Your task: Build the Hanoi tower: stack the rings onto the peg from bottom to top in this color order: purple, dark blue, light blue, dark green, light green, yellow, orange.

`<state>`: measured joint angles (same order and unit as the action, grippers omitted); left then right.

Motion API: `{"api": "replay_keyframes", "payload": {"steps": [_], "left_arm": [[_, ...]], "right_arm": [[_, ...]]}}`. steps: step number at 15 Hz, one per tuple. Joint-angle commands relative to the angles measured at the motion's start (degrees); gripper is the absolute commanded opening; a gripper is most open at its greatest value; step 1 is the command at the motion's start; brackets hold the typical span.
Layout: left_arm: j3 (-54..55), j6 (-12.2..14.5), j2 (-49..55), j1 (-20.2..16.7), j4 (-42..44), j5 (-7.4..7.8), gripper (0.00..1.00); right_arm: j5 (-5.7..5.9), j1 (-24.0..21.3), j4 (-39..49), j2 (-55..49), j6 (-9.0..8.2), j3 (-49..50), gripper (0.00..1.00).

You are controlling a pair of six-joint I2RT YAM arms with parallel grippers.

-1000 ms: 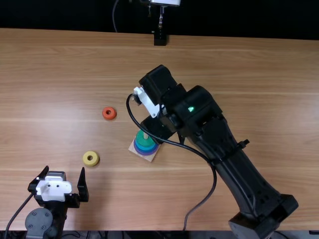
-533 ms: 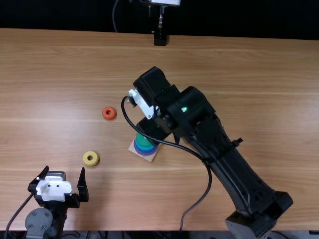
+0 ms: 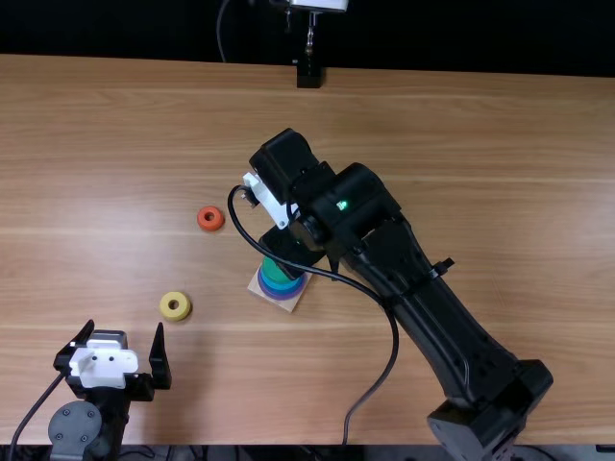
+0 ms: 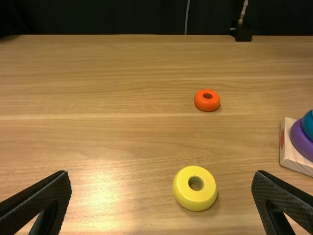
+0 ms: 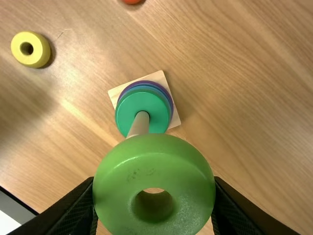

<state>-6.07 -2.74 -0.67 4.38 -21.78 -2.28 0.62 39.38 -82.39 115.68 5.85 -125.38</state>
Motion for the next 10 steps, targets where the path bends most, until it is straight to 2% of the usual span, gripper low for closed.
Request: {"api": "replay_keyframes", "payload": {"steps": [1, 10], "left_arm": [[6.1, 0.8, 0.7, -0.6, -4.8, 0.49, 1.0], [6.1, 0.8, 0.7, -0.6, -4.8, 0.49, 1.0]], "right_arm": [[-0.41, 1.1, 0.1, 1.3, -0.26, -1.4, 0.0], [-0.41, 1.7, 0.3, 3.4, -0.36, -3.0, 0.0]]}}
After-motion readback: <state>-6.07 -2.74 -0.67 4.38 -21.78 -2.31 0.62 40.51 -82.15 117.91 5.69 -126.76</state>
